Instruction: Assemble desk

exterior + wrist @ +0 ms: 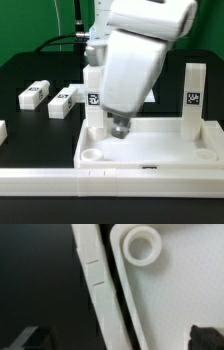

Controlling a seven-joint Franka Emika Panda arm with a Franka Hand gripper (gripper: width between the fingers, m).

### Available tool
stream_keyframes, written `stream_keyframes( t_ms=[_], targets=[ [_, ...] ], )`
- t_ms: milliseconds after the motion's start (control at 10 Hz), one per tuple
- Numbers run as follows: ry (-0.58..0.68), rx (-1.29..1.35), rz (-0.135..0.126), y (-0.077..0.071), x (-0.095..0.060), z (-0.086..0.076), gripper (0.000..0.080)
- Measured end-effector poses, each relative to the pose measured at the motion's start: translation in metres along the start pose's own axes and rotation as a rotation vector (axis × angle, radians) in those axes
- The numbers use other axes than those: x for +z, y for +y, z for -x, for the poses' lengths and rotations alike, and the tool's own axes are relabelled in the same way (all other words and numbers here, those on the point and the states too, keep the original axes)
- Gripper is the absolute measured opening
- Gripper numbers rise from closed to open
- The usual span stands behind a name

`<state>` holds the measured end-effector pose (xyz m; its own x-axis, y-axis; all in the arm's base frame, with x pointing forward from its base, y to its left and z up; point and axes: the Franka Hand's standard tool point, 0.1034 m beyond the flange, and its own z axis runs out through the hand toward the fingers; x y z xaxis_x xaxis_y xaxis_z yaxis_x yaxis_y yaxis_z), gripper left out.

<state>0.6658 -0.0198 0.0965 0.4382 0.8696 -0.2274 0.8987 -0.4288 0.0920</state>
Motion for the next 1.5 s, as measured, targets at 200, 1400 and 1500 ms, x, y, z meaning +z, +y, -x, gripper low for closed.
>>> stream_keyframes(
  t_ms=[200, 1400, 1500],
  targets=[
    [-0.010, 0.134, -0.010, 0.006, -0.001, 0.002, 0.0649],
    [-0.022, 1.074, -0.140, -0.004, 0.020, 0.047, 0.0649],
    [-0.020, 1.100, -0.150, 0.000, 0.019, 0.060, 0.0649]
  ],
)
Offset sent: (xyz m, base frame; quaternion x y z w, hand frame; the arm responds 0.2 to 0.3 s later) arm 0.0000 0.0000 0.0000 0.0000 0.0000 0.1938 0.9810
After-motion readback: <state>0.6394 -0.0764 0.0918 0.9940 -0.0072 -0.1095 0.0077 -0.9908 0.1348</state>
